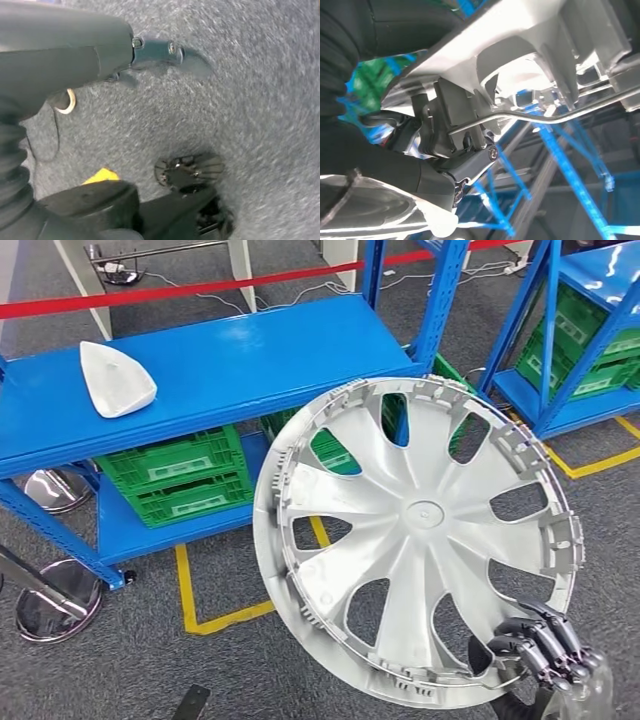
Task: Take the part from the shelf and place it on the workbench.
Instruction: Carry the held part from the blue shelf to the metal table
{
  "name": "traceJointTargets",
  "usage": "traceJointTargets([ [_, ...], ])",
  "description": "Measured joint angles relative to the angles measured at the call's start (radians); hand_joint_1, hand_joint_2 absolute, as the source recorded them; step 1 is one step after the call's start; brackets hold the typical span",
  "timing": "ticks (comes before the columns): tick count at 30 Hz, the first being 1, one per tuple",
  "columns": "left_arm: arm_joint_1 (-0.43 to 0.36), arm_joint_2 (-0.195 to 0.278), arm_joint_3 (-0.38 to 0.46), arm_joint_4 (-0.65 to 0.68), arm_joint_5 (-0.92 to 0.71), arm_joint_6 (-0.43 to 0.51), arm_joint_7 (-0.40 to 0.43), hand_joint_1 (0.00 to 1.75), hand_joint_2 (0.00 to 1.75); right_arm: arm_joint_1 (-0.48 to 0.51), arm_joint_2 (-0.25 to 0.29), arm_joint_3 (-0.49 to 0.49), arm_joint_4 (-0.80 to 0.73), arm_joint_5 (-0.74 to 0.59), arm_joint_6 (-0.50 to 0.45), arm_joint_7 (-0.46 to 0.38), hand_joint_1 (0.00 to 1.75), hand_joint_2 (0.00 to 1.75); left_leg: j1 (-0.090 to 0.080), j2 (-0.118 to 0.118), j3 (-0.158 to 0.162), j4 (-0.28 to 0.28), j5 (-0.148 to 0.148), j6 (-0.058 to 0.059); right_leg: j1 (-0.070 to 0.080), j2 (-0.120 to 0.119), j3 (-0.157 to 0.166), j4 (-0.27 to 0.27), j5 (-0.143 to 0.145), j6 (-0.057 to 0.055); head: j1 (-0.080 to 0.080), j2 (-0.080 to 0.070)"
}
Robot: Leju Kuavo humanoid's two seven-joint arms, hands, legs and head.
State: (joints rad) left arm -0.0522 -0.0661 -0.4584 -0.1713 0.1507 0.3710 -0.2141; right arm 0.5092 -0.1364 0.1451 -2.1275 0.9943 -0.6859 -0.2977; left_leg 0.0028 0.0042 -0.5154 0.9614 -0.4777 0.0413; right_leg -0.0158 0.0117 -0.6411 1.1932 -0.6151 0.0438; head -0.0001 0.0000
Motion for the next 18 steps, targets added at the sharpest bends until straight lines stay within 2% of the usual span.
traceJointTargets([
  [1,0.002,0.0,0.0,0.0,0.0,0.0,0.0,0.0,1.75,0.0,0.0,0.0,0.0,-0.001,0.0,0.0,1.75,1.75,0.0,0.014,0.0,0.001,-0.001,0.0,-0.003,-0.003,-0.023,0.045,-0.009,0.005,0.0,0.0],
  [2,0.003,0.0,0.0,0.0,0.0,0.0,0.0,0.0,1.75,0.001,0.0,0.0,0.0,-0.001,0.0,0.0,1.75,1.75,0.001,0.027,0.0,0.002,-0.002,-0.002,-0.006,-0.007,-0.03,0.055,0.001,0.011,0.0,0.0],
  [3,0.002,-0.001,0.0,0.0,0.0,0.0,0.001,0.0,1.75,0.001,0.001,0.0,0.0,-0.002,0.0,0.0,1.75,1.75,0.002,0.04,0.0,0.004,-0.003,-0.004,-0.009,-0.012,-0.016,0.025,0.028,0.015,0.0,0.0],
  [4,0.001,-0.001,0.0,0.0,0.0,0.0,0.001,0.0,1.75,0.001,0.001,0.0,0.0,-0.002,0.0,0.0,1.75,1.75,0.003,0.051,0.0,0.008,-0.006,-0.008,-0.012,-0.024,0.016,-0.037,0.064,0.019,0.0,0.0],
  [5,0.0,-0.001,0.0,0.0,0.0,0.0,0.003,0.0,1.75,0.0,0.001,-0.001,0.0,-0.002,0.0,0.0,1.75,1.75,0.003,0.06,0.0,0.013,-0.009,-0.014,-0.012,-0.044,0.051,-0.104,0.088,0.02,0.0,0.0],
  [6,0.0,0.0,-0.001,0.0,-0.001,0.0,0.006,0.0,1.75,0.0,0.001,-0.001,0.0,0.001,0.0,0.0,1.75,1.75,0.002,0.069,-0.001,0.02,-0.014,-0.021,-0.011,-0.058,0.08,-0.158,0.104,0.017,0.0,0.0],
  [7,0.0,0.0,-0.001,0.0,-0.002,-0.001,0.01,0.0,1.75,0.001,0.003,-0.001,0.0,0.007,0.0,-0.001,1.75,1.75,0.0,0.076,-0.002,0.026,-0.018,-0.028,-0.009,-0.067,0.096,-0.188,0.11,0.01,0.0,0.0],
  [8,0.0,0.001,-0.002,0.0,-0.003,-0.002,0.016,0.0,1.75,0.002,0.008,-0.003,0.0,0.018,0.0,-0.002,1.75,1.75,-0.002,0.083,-0.002,0.03,-0.02,-0.034,-0.006,-0.067,0.099,-0.196,0.107,0.001,0.0,0.0],
  [10,0.0,0.002,-0.004,0.0,-0.006,-0.005,0.02,0.0,1.75,0.011,0.024,-0.015,-0.003,0.046,0.0,-0.012,1.75,1.75,-0.001,0.092,-0.002,0.034,-0.021,-0.044,-0.005,-0.048,0.093,-0.192,0.112,-0.015,0.0,0.0],
  [11,0.0,0.003,-0.006,0.0,-0.007,-0.007,0.018,0.0,1.75,0.018,0.036,-0.024,-0.006,0.059,0.0,-0.021,1.75,1.75,0.001,0.082,-0.004,0.04,-0.03,-0.05,-0.006,-0.04,0.091,-0.192,0.115,-0.021,0.0,0.0],
  [12,0.0,0.004,-0.007,0.0,-0.007,-0.008,0.012,0.0,1.75,0.024,0.048,-0.033,-0.01,0.07,0.0,-0.031,1.75,1.75,0.003,0.063,-0.013,0.063,-0.05,-0.055,-0.007,-0.032,0.088,-0.193,0.118,-0.027,-0.001,0.0],
  [14,0.001,0.005,-0.008,0.0,-0.006,-0.013,0.004,0.0,1.75,0.033,0.07,-0.051,-0.021,0.084,0.0,-0.047,1.75,1.75,0.005,0.019,-0.055,0.169,-0.12,-0.06,-0.007,-0.014,0.082,-0.193,0.124,-0.037,-0.001,0.0],
  [15,0.003,0.005,-0.008,0.0,-0.006,-0.016,0.002,0.0,1.75,0.036,0.08,-0.059,-0.027,0.087,0.0,-0.051,1.75,1.75,0.005,0.009,-0.083,0.24,-0.155,-0.059,-0.005,-0.003,0.078,-0.193,0.127,-0.04,-0.001,0.0],
  [16,0.005,0.005,-0.008,0.0,-0.006,-0.021,0.0,0.0,1.75,0.04,0.089,-0.067,-0.032,0.089,0.0,-0.053,1.75,1.75,0.005,0.005,-0.106,0.296,-0.175,-0.057,-0.002,0.009,0.075,-0.192,0.129,-0.043,-0.001,0.0],
  [17,0.006,0.005,-0.009,0.0,-0.007,-0.024,-0.002,0.0,1.75,0.045,0.098,-0.074,-0.038,0.089,0.0,-0.055,1.75,1.75,0.005,0.004,-0.116,0.323,-0.177,-0.054,0.0,0.022,0.073,-0.192,0.131,-0.045,-0.001,0.0],
  [18,0.007,0.005,-0.009,0.0,-0.007,-0.027,-0.005,0.0,1.75,0.05,0.107,-0.083,-0.044,0.09,0.0,-0.057,1.75,1.75,0.004,0.001,-0.109,0.311,-0.159,-0.049,0.002,0.035,0.071,-0.192,0.133,-0.046,-0.001,0.0],
])
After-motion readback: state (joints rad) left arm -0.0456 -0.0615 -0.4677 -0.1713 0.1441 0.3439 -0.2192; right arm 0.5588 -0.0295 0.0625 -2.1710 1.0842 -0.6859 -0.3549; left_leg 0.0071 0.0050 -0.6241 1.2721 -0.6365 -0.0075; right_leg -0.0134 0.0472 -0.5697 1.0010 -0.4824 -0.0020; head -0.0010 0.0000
